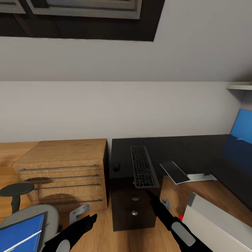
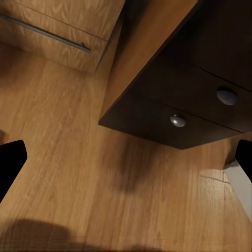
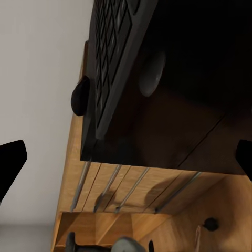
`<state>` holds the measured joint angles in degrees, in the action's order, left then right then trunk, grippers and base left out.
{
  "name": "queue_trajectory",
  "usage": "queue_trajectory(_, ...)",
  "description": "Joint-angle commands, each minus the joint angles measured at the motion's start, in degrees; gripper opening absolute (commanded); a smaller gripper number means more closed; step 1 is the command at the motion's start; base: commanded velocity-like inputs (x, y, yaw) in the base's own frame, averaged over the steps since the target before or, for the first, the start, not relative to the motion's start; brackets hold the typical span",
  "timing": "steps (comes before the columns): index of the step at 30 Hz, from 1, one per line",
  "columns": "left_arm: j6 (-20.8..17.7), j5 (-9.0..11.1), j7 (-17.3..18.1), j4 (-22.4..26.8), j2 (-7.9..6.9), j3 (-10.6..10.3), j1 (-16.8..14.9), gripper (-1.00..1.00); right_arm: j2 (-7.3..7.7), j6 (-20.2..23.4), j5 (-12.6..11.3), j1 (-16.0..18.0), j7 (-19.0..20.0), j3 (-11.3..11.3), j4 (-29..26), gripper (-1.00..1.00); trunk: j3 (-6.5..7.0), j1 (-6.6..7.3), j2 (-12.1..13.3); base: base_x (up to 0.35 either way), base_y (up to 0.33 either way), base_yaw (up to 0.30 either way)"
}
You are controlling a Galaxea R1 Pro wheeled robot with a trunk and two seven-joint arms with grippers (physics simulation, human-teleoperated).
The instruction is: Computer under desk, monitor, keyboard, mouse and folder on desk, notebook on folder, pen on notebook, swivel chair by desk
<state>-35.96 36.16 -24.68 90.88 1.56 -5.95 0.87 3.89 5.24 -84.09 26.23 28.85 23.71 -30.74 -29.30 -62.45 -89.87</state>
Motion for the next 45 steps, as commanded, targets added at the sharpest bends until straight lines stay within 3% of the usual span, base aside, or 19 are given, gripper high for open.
queue_trajectory(1,-0.10,0.63,-0.54,0.09,0.01,-0.03,-0.02,1.00,0.06,0.22,-0.62,0.05,0.14,0.08,0.03,1.00,-0.05,-0.01,-0.03,0.076,0.000,0.000)
queue_trajectory(11,-0.09,0.57,-0.54,0.09,0.02,-0.03,0.00,1.00,0.06,0.30,-0.63,0.05,0.03,-1.06,0.07,1.00,-0.05,-0.01,-0.03,0.110,0.000,0.000)
queue_trajectory(42,-0.25,0.57,-0.54,0.09,-0.06,-0.03,-0.02,1.00,0.05,0.30,-0.58,0.05,-0.29,-1.04,0.11,1.00,-0.05,-0.01,-0.03,0.065,0.000,0.000)
queue_trajectory(43,-0.25,0.59,-0.54,0.09,-0.06,-0.03,-0.02,1.00,0.06,0.30,-0.52,0.05,-0.29,-1.04,0.09,-1.00,-0.05,-0.01,-0.03,0.000,0.000,0.000)
queue_trajectory(45,-0.25,0.61,-0.54,0.09,-0.06,-0.03,-0.01,1.00,0.03,0.28,-0.49,0.06,-0.29,-1.04,0.08,-1.00,-0.05,-0.01,-0.03,0.000,0.000,0.000)
